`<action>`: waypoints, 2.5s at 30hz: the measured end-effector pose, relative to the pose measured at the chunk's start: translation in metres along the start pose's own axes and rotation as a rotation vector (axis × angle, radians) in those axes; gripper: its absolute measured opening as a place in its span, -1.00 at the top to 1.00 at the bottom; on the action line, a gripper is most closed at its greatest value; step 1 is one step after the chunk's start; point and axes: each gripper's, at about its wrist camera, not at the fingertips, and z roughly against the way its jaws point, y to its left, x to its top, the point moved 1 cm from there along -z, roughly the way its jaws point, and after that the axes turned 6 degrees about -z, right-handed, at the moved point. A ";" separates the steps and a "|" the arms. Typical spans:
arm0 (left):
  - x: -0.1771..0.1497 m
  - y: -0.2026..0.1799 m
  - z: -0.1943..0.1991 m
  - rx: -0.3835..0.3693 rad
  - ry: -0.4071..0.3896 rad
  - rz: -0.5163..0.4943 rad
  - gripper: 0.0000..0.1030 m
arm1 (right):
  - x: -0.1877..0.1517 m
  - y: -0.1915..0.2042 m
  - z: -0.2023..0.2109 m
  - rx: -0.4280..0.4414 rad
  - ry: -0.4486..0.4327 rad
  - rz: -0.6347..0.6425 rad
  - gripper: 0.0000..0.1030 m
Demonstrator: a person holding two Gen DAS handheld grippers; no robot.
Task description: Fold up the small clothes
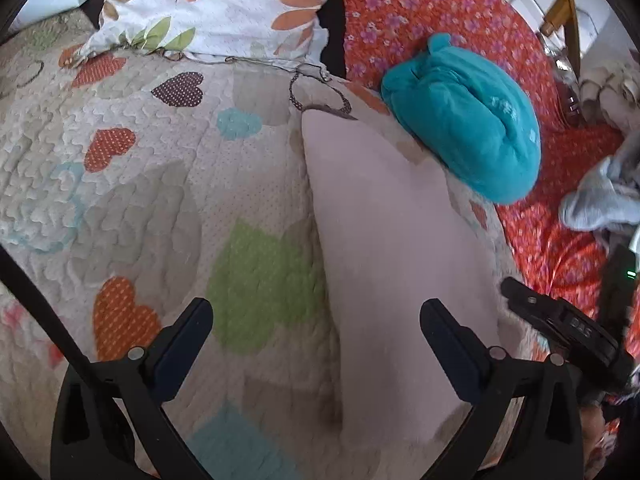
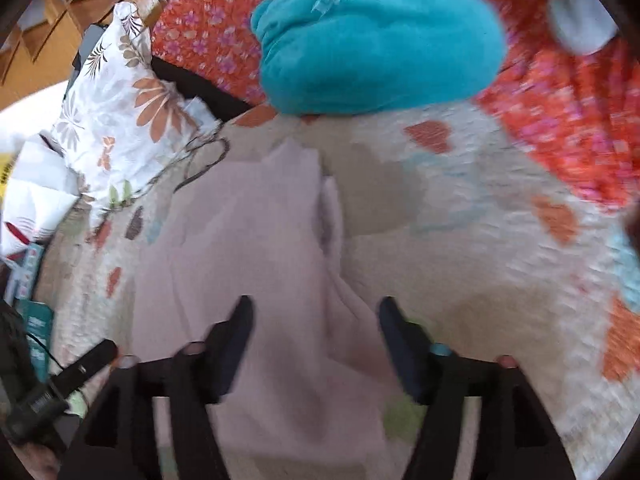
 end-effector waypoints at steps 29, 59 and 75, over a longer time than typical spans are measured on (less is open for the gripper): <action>-0.050 -0.030 0.021 -0.108 0.133 -0.169 0.27 | -0.025 -0.054 0.058 -0.122 -0.111 -0.033 0.14; -0.096 -0.082 -0.011 0.157 0.051 -0.531 -1.00 | 0.025 -0.007 -0.042 0.085 0.127 -0.114 0.40; -0.055 -0.007 0.126 0.292 -0.315 -0.216 -1.00 | -0.043 0.080 -0.010 0.602 0.250 -0.011 0.29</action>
